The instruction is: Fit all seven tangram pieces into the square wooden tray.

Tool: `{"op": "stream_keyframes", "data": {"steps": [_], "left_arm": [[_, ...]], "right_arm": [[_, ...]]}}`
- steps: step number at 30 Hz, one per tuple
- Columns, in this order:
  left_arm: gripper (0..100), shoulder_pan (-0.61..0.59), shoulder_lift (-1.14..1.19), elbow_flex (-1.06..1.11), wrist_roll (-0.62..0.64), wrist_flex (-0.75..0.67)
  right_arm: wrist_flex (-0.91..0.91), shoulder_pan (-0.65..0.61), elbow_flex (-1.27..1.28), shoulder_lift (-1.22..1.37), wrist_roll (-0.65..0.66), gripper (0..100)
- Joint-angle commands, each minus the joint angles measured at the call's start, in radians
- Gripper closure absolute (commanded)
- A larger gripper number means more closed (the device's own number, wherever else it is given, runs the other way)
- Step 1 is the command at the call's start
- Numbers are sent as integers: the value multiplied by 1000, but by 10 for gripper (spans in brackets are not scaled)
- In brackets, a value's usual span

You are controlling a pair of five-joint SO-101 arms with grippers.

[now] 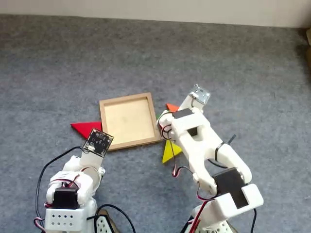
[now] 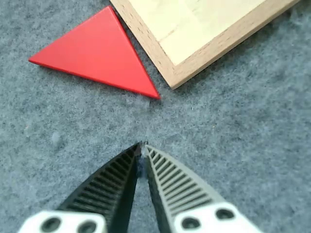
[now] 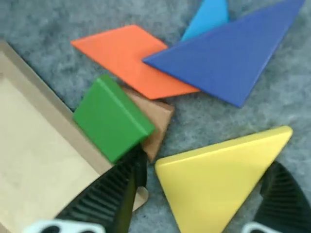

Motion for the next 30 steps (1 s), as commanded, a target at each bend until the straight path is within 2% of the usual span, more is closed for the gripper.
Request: {"op": "stream_keyframes", "data": {"steps": [1, 5, 14, 20, 27, 30], "left_arm": [[993, 7, 8, 19, -2, 5], [993, 7, 8, 19, -2, 5], [993, 7, 8, 19, -2, 5], [993, 7, 8, 19, -2, 5], [993, 7, 8, 19, -2, 5], [993, 7, 8, 19, -2, 5]], "right_arm": [[-2, 41, -47, -4, -15, 642], [96, 45, -51, -5, -17, 642], [193, 41, -50, 2, -9, 642], [197, 41, -44, 2, -9, 642], [194, 48, -50, 2, 2, 799], [193, 48, -50, 2, 41, 803]]}}
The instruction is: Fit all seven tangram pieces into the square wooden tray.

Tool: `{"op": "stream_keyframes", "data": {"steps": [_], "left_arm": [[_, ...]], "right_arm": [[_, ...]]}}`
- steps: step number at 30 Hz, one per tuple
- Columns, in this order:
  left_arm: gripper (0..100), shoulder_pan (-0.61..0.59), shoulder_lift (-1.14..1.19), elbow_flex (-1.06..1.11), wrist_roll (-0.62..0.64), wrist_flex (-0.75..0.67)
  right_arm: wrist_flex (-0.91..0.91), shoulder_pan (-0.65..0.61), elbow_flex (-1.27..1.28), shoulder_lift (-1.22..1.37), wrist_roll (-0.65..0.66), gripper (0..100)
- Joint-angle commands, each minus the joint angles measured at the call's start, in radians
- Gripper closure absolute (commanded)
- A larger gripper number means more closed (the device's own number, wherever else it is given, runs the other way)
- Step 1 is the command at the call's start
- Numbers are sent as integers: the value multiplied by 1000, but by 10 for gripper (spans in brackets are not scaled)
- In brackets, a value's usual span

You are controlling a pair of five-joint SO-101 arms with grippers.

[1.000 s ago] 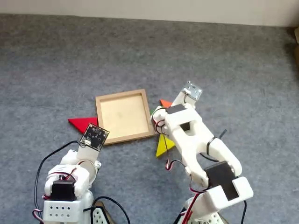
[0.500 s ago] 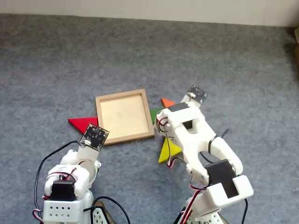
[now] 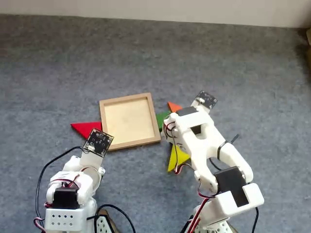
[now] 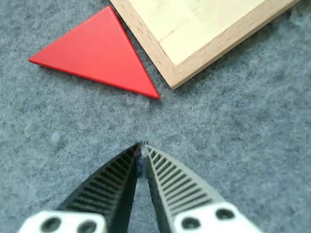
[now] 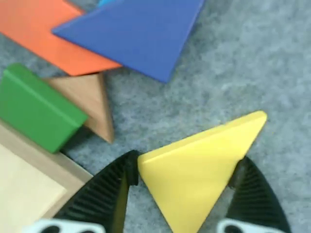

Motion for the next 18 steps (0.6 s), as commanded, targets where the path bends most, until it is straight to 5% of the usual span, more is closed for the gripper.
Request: {"op": "stream_keyframes", "data": {"steps": [1, 18], "left_arm": [[993, 7, 8, 19, -2, 5], [993, 7, 8, 19, -2, 5]], "right_arm": [[-2, 12, -35, -5, 37, 803], [5, 36, -50, -137, 350, 807]]}}
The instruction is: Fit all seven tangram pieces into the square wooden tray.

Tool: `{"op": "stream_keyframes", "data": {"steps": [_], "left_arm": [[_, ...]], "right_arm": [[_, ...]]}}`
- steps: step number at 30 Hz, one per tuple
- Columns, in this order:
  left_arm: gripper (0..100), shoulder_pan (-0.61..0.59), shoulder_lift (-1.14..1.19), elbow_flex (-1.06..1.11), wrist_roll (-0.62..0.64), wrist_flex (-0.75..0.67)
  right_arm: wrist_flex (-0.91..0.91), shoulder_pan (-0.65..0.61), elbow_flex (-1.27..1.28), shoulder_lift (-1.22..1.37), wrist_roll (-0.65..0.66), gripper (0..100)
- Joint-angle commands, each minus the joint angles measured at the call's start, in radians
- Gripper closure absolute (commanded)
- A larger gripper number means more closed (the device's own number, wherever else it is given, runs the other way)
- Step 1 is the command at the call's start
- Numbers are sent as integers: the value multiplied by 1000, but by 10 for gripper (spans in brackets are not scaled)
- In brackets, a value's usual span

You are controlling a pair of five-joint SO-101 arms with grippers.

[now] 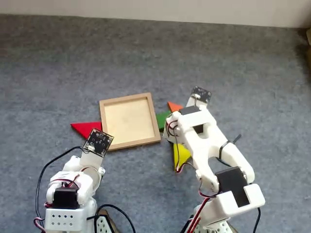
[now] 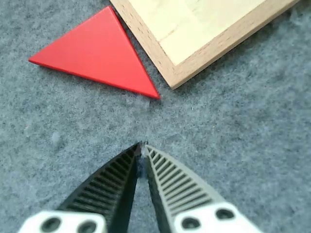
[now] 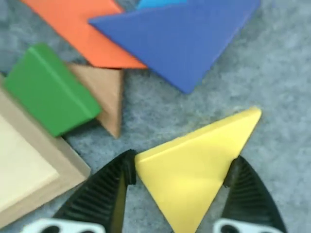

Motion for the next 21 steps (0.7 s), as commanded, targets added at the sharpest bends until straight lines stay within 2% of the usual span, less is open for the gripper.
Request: {"op": "stream_keyframes", "data": {"steps": [1, 7, 13, 17, 21], "left_arm": [[993, 7, 8, 19, -2, 5], [993, 7, 8, 19, -2, 5], [993, 7, 8, 19, -2, 5], [993, 7, 8, 19, -2, 5], [993, 7, 8, 19, -2, 5]], "right_arm": [[5, 13, -45, -137, 107, 807], [5, -12, -53, -248, 322, 807], [-4, -136, -93, -245, 540, 807], [-4, -191, -213, -159, 623, 807], [5, -206, -369, -10, 644, 807]]}}
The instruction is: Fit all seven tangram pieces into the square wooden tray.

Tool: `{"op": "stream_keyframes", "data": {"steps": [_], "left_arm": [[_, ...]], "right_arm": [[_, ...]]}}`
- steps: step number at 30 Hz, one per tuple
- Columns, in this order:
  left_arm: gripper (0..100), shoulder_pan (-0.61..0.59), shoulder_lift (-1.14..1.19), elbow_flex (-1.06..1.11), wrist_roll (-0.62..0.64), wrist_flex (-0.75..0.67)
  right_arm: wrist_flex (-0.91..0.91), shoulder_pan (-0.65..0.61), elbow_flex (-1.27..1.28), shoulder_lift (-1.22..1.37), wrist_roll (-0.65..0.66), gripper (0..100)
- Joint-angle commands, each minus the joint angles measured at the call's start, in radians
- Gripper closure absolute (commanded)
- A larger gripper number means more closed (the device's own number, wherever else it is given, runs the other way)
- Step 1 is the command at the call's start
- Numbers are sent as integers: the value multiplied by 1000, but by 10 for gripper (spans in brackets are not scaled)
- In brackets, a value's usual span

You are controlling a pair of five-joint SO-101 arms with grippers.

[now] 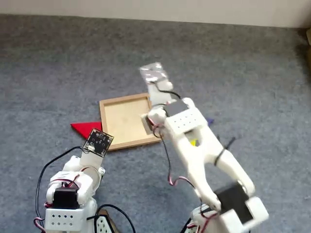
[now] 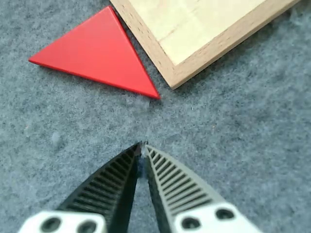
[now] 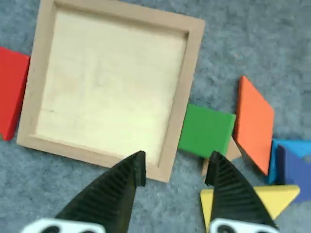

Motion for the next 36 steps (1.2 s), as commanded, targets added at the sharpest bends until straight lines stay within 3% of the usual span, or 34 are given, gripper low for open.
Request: {"op": "stream_keyframes", "data": {"steps": [1, 5, 7, 15, 22, 31, 36], "left_arm": [[993, 7, 8, 19, -2, 5], [993, 7, 8, 19, -2, 5], [993, 7, 8, 19, -2, 5], [993, 7, 8, 19, -2, 5], [993, 7, 8, 19, -2, 5], [993, 7, 8, 19, -2, 5], [993, 7, 8, 19, -2, 5]], "right_arm": [[15, -16, -171, 79, 21, 807], [140, -16, -259, 117, 6, 803], [211, -12, -286, 117, -83, 793], [455, 36, -311, 120, -328, 543], [252, 130, -113, 122, -367, 536], [-13, 145, 96, 124, -370, 537], [-71, 147, 165, 124, -370, 538]]}}
